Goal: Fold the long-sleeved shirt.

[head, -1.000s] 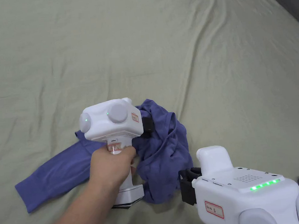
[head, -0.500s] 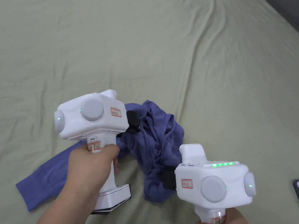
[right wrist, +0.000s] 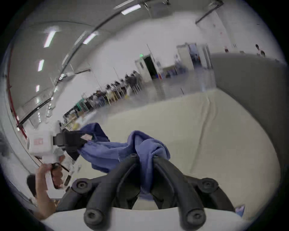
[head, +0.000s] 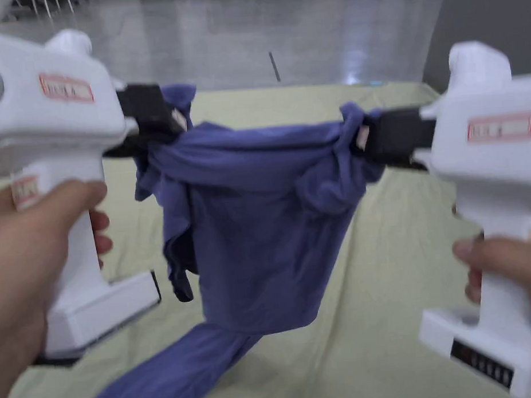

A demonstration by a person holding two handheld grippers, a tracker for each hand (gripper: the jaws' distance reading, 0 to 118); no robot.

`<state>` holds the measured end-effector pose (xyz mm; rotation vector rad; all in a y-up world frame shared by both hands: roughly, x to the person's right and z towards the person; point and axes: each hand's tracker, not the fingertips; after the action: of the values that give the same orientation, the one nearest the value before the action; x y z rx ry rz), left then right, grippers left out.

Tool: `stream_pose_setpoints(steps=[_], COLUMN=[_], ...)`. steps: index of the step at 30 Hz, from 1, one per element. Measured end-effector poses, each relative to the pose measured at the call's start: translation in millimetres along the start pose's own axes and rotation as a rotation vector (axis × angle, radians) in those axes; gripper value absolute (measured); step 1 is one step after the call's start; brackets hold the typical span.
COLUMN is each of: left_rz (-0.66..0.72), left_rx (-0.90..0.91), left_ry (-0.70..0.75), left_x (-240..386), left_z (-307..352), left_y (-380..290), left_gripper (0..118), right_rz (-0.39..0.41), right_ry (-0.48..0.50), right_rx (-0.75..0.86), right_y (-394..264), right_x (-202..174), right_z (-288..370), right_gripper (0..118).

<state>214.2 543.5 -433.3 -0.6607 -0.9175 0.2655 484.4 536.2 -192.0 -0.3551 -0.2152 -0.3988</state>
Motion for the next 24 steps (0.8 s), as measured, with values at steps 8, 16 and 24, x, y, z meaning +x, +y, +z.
stream_pose_setpoints(steps=[8, 16, 24], left_rz=[-0.079, -0.046, 0.010], left_rx=[0.177, 0.285, 0.186], left_ry=[0.065, 0.207, 0.220], left_x=[65, 75, 31], left_z=[16, -3, -67], left_y=[199, 316, 286], left_gripper=[24, 24, 24], right_rz=[0.146, 0.135, 0.016], right_ry=[-0.057, -0.215, -0.203], right_rx=[0.119, 0.152, 0.081], right_y=[222, 339, 307], right_x=[-69, -82, -24], right_z=[-42, -82, -119], right_gripper=[10, 9, 9])
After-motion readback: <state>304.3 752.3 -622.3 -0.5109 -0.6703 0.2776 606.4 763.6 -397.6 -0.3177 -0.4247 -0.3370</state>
